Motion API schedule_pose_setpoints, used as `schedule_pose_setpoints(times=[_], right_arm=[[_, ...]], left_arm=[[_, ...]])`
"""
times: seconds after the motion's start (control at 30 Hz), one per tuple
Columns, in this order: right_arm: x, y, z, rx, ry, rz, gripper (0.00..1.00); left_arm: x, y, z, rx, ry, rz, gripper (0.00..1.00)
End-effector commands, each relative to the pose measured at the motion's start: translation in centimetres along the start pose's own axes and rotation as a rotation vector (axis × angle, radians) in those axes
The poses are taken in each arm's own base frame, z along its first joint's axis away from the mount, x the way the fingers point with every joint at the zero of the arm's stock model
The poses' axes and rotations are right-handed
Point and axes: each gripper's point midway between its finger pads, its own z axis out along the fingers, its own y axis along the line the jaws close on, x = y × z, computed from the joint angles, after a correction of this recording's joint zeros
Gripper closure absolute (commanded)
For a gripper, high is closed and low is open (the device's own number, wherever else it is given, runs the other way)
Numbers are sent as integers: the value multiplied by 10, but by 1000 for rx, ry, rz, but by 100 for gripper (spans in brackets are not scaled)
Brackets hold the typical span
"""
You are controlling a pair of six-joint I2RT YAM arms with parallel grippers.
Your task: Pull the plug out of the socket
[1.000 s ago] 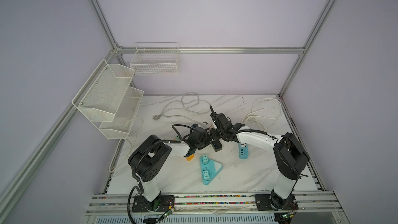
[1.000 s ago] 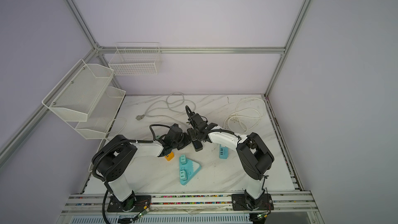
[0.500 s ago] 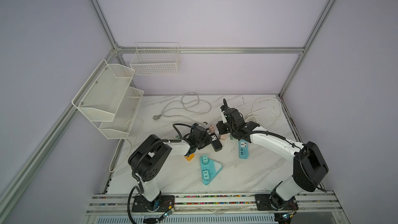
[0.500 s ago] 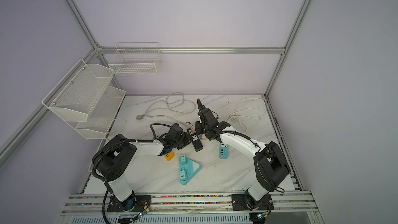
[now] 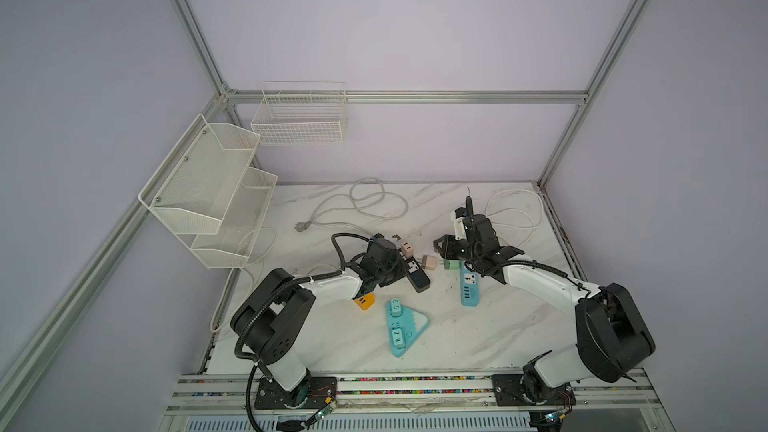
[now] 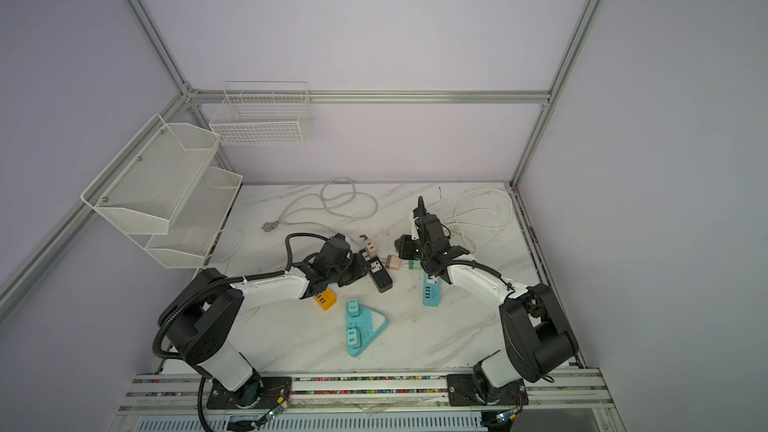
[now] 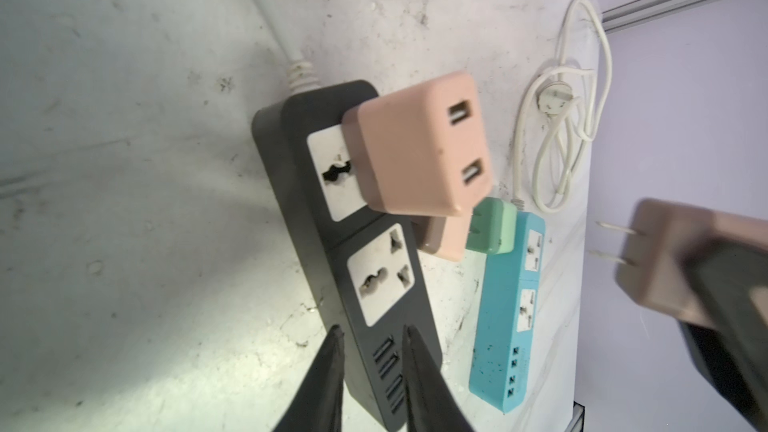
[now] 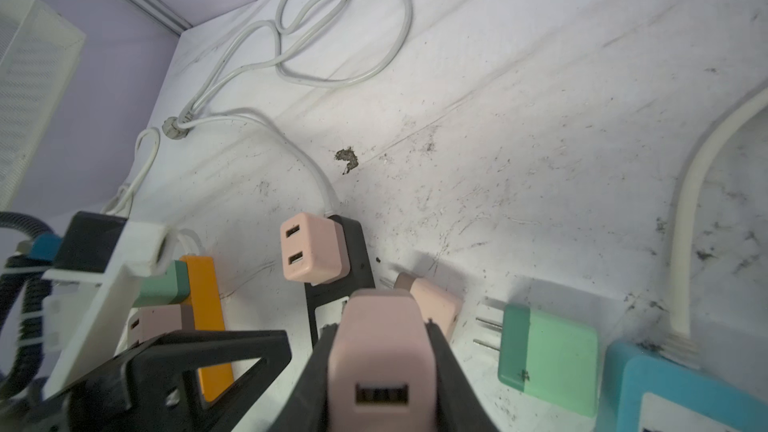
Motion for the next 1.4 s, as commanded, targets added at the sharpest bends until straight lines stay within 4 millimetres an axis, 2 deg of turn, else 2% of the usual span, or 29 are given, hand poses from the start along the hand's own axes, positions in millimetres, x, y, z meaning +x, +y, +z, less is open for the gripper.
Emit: schedule_pose_setpoints(times=[0.0, 0.13, 0.4, 0.83, 1.1, 1.37], right_arm=[[-21, 13, 8, -88, -60, 43, 98], [-28, -1, 23, -80, -67, 104, 98], [-32, -46, 48, -48, -48, 216, 97], [-29, -66, 80, -33, -1, 228, 95], [-16, -83, 88, 25, 25, 253, 92], [-16, -88, 85, 55, 18, 243, 81]], left_arm=[[-13, -36, -20, 95, -45, 49, 72], [-13, -34, -30, 93, -66, 59, 70], [-12, -25, -44, 65, -96, 90, 67], [-12, -16, -53, 26, -107, 122, 63], [-10, -9, -52, 8, -104, 119, 63], [-10, -11, -50, 15, -99, 114, 63]])
